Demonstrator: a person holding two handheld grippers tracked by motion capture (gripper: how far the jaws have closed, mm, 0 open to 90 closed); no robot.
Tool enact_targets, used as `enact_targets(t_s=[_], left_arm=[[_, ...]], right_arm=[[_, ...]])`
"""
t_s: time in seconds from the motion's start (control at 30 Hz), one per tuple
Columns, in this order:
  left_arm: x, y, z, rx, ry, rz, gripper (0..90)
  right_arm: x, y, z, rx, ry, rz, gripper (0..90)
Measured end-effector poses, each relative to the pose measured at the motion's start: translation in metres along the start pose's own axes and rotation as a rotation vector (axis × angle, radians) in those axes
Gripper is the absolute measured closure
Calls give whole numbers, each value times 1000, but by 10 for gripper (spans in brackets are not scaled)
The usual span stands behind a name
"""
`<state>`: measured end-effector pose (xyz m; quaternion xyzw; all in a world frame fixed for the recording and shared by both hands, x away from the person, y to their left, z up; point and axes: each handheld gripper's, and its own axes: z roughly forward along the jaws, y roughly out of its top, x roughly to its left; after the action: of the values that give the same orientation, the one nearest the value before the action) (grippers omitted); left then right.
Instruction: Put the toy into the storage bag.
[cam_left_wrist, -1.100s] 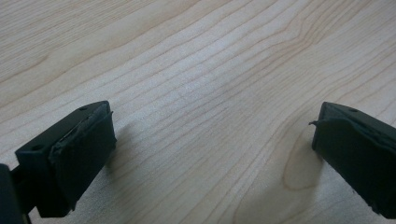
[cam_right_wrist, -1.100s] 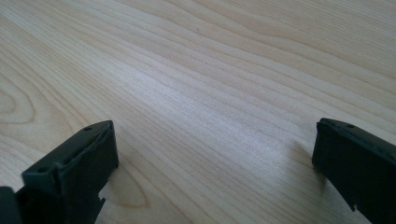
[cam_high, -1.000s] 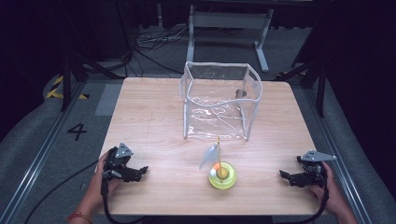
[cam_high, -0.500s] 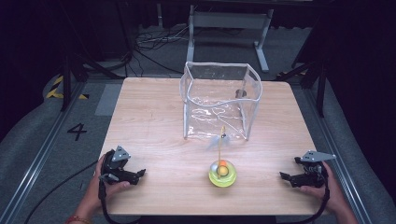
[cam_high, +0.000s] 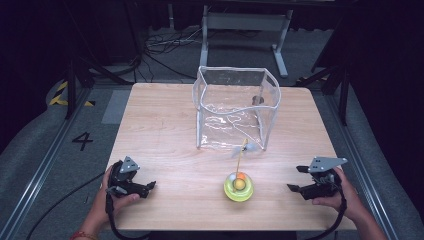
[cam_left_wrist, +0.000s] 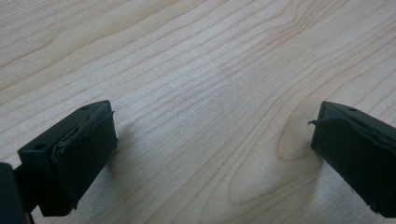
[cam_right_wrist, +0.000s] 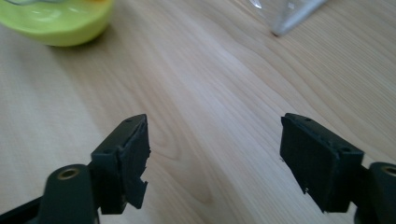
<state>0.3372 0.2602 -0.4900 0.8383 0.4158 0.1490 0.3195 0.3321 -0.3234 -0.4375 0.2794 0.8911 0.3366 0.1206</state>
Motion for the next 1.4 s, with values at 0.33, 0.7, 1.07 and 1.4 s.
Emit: enact_targets(t_s=[0.33, 0.7, 1.07, 1.4], left_arm=[[-1, 0, 0, 0, -1, -8, 5], [0, 0, 0, 0, -1, -7, 4], [0, 0, 0, 1, 0, -4, 4], [0, 0, 0, 1, 0, -4, 4]], right_arm=[[39, 65, 4, 71, 71, -125, 276], [78, 115, 27, 105, 130, -238, 354], [103, 143, 60, 183, 205, -289, 422], [112, 163, 63, 282, 212, -284, 625]])
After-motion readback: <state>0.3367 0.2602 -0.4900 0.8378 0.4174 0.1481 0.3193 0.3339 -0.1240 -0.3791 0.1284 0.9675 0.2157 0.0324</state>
